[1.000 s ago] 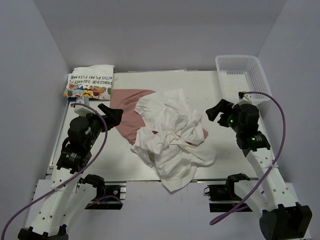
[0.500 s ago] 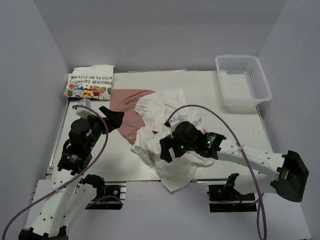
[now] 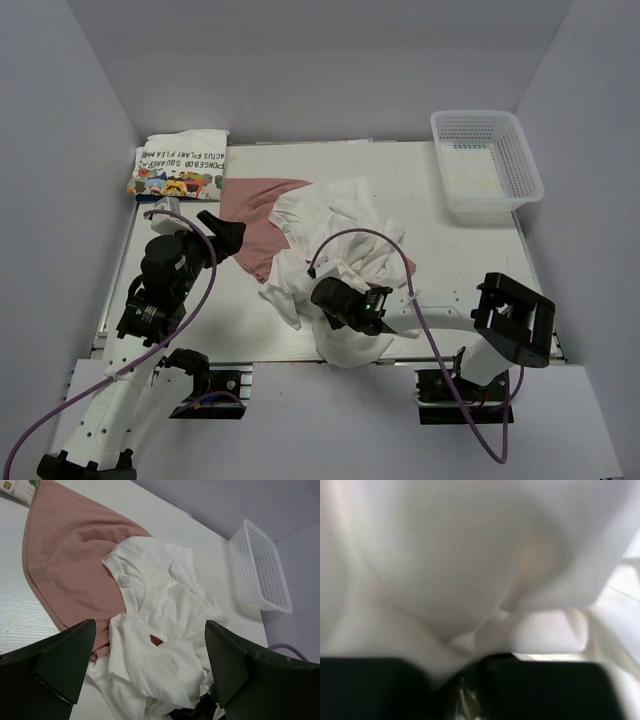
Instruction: Fold and stack the t-shirts
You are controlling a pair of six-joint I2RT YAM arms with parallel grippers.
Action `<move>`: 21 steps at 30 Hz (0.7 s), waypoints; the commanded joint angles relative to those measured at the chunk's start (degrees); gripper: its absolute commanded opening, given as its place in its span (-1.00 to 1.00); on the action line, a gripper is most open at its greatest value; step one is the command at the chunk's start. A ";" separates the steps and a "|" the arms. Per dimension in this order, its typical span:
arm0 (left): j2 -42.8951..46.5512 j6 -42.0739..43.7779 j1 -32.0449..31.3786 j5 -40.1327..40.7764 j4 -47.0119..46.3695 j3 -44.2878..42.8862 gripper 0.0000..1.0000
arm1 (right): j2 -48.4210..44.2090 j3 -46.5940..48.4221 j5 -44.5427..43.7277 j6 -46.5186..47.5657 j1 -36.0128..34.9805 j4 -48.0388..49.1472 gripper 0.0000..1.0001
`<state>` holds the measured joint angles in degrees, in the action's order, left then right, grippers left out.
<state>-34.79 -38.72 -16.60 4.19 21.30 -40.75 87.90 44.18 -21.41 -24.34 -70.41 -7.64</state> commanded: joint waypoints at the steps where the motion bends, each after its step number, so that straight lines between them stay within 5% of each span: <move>1: 0.24 -0.57 0.25 2.40 1.11 0.15 0.99 | 0.96 4.91 -12.39 -2.02 0.10 4.58 -1.00; 12: -1.60 -1.62 -0.27 3.81 3.48 -1.44 0.99 | -23.11 13.99 -21.71 6.84 3.17 8.52 -1.00; 21: -2.74 -2.85 -0.27 6.27 5.24 -1.96 0.99 | -23.14 27.68 -32.28 26.25 14.68 23.35 -1.00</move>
<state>-37.56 -41.10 -16.62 9.13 25.30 -40.99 63.51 66.04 -46.46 -7.70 -59.13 5.04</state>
